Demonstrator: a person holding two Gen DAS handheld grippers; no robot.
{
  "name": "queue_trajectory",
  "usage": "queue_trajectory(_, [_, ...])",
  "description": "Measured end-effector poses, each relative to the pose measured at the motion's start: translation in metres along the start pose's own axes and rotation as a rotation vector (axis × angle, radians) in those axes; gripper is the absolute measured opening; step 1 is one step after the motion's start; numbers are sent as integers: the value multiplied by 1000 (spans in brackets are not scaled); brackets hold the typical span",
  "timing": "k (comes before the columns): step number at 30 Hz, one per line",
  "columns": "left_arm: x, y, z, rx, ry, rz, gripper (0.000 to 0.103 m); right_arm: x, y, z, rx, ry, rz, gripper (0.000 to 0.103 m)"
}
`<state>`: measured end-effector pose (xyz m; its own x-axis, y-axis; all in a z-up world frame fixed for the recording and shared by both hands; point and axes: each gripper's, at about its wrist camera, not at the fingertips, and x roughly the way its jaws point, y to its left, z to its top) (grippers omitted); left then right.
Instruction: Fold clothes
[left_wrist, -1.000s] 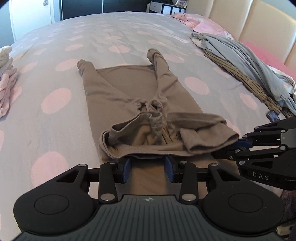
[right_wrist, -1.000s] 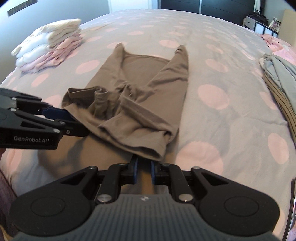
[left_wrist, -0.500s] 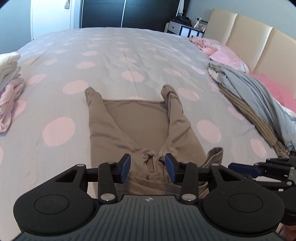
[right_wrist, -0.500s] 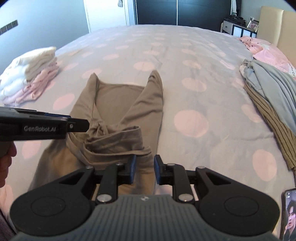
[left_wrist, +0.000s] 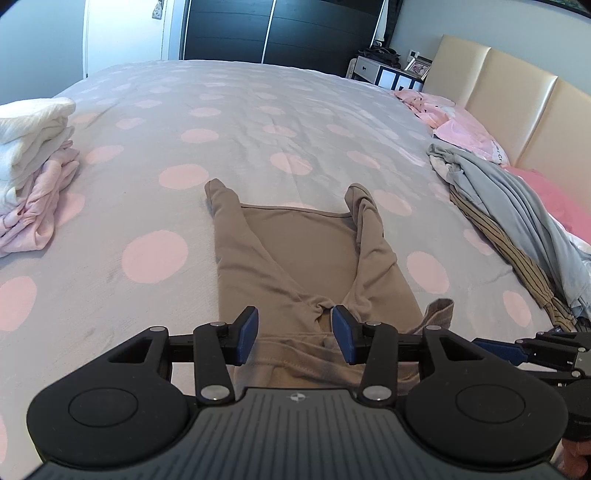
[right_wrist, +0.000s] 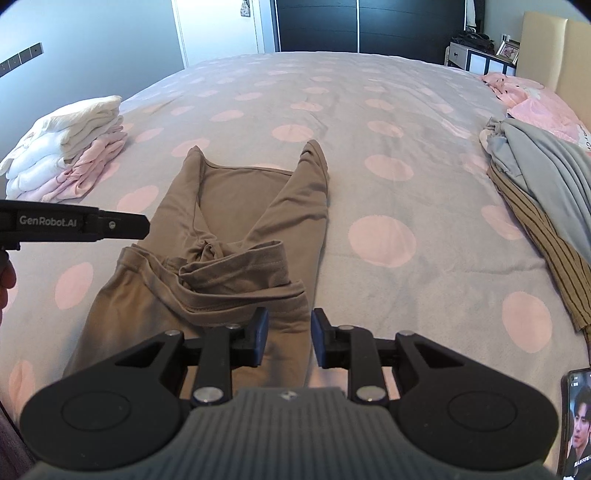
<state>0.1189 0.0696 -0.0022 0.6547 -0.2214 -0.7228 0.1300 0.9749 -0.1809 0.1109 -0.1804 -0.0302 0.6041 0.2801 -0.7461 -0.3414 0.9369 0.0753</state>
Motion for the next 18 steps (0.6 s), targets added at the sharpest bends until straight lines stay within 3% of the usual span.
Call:
queue_trajectory(13, [-35,29,-34,26,35,11,44,-8,-14,-24,12,49,20,29])
queue_trajectory(18, [-41,36,-50,35,60,-22,45,-17,-15,-33,0,37,52,29])
